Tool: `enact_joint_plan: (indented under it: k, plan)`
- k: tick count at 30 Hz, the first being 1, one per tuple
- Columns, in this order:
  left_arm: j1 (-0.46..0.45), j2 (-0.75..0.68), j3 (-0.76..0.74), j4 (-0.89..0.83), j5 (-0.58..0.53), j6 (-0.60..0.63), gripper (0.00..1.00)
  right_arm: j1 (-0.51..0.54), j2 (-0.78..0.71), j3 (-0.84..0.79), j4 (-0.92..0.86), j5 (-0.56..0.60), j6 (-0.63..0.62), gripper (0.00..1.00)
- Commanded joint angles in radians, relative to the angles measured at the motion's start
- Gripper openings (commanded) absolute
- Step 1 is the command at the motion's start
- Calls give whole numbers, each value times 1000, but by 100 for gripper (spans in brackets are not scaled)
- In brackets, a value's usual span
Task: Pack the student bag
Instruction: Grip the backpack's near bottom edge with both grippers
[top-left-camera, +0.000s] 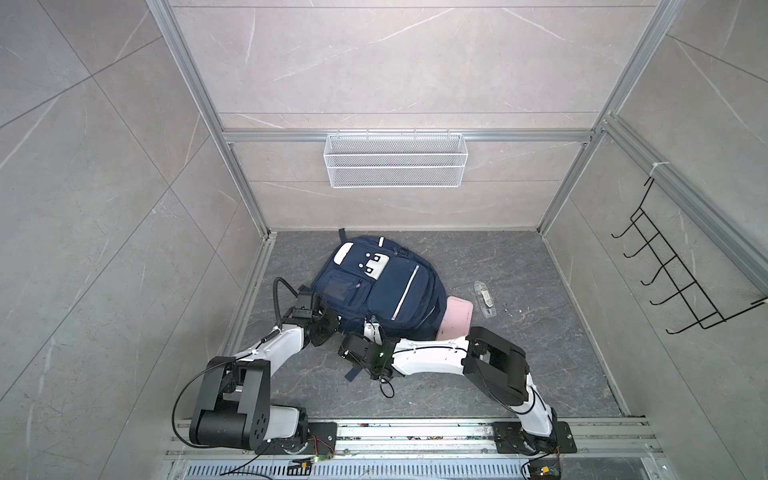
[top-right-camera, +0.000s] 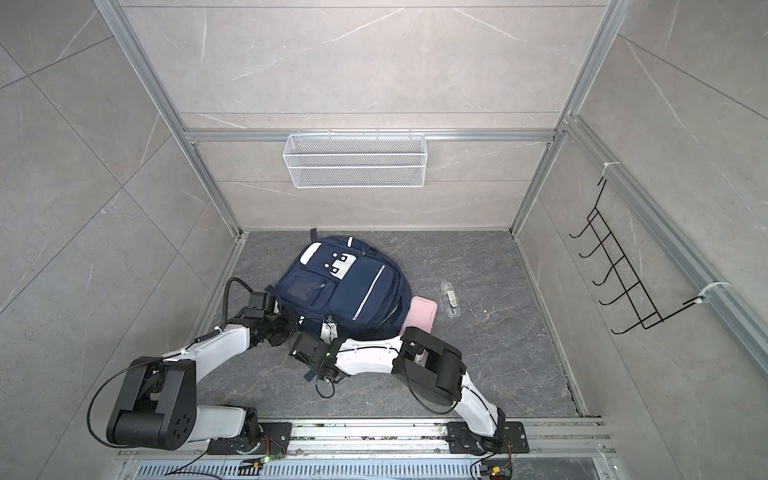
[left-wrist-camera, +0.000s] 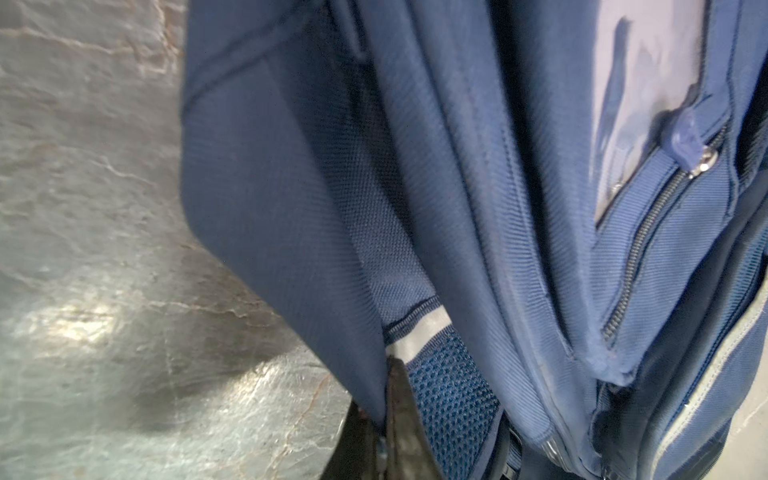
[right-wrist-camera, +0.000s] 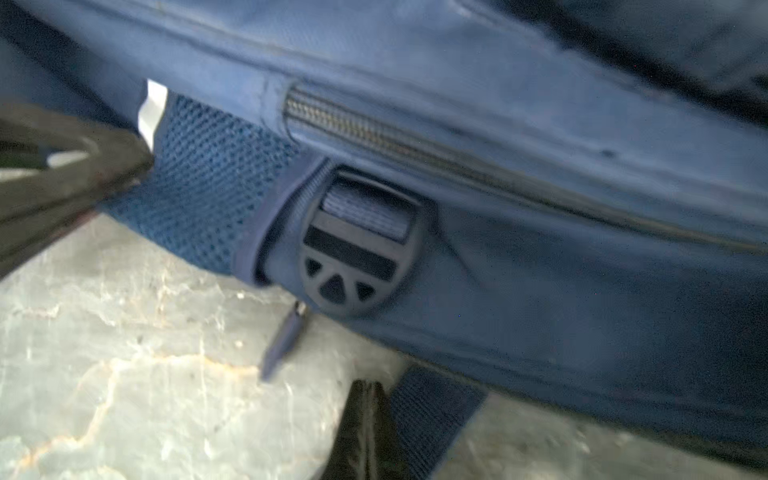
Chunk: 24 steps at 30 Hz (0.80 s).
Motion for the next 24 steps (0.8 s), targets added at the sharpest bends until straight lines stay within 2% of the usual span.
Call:
enact_joint_plan:
  k: [1, 5, 9, 12, 17, 24]
  plan:
    - [11, 3, 28, -39, -31, 25, 0, 10, -84, -58, 13, -17, -32, 0]
    - [15, 1, 25, -29, -20, 21, 0, 9, -117, -85, 35, -51, -61, 1]
    - [15, -4, 9, -15, 4, 13, 0, 12, -103, -48, 78, -97, -82, 27]
    - [14, -22, 2, -16, 18, 10, 0, 12, -51, 35, 36, -102, -79, 38]
    - [14, -64, -11, -28, 35, 10, 0, 11, 71, 222, -124, -73, -29, 42]
    - [15, -111, -21, -57, 35, 14, 0, -4, 155, 332, -271, -44, 52, 42]
